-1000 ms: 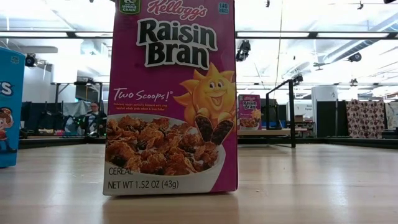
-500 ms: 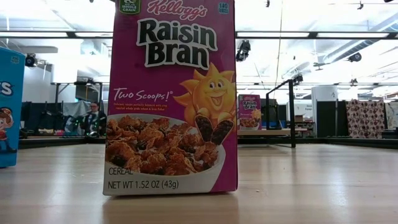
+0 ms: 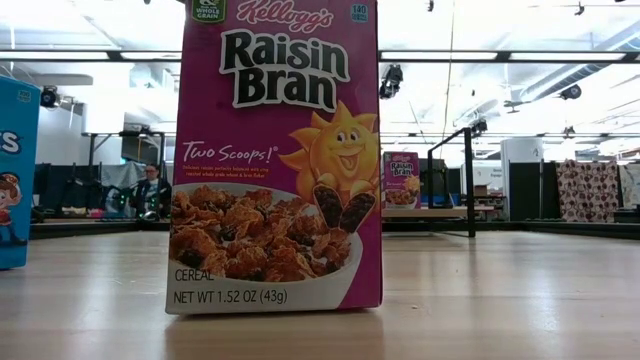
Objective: Stack cereal on shelf
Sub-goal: Put the right blue cereal box on the shelf aligned with the other blue cereal box
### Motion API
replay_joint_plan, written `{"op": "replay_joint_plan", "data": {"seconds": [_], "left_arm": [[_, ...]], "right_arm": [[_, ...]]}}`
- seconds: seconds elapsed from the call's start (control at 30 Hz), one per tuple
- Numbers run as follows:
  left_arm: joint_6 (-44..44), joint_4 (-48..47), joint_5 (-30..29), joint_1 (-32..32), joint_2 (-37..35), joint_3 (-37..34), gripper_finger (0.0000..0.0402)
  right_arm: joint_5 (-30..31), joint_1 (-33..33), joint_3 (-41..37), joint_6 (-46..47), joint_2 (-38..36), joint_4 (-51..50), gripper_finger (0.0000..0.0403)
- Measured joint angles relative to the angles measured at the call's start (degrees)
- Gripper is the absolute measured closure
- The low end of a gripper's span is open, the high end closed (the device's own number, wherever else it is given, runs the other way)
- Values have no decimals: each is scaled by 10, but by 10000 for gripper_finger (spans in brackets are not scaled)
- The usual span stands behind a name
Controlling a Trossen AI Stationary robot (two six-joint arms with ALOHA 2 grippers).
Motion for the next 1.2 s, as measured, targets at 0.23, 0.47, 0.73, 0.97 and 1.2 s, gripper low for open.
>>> {"op": "replay_joint_plan", "data": {"seconds": [0.23,0.47,0.73,0.97,1.2], "left_arm": [[4,1,0,0,0,0,401],[14,0,0,0,-10,0,401],[39,6,0,1,-40,-14,401],[41,33,0,1,-103,-57,401],[34,69,0,1,-163,-103,401]], "right_arm": [[0,-6,27,-1,-3,-4,259],[56,-49,92,-56,-3,-6,258],[141,-136,176,-214,-3,2,268],[165,-242,201,-412,0,94,269],[146,-339,201,-613,6,212,275]]}}
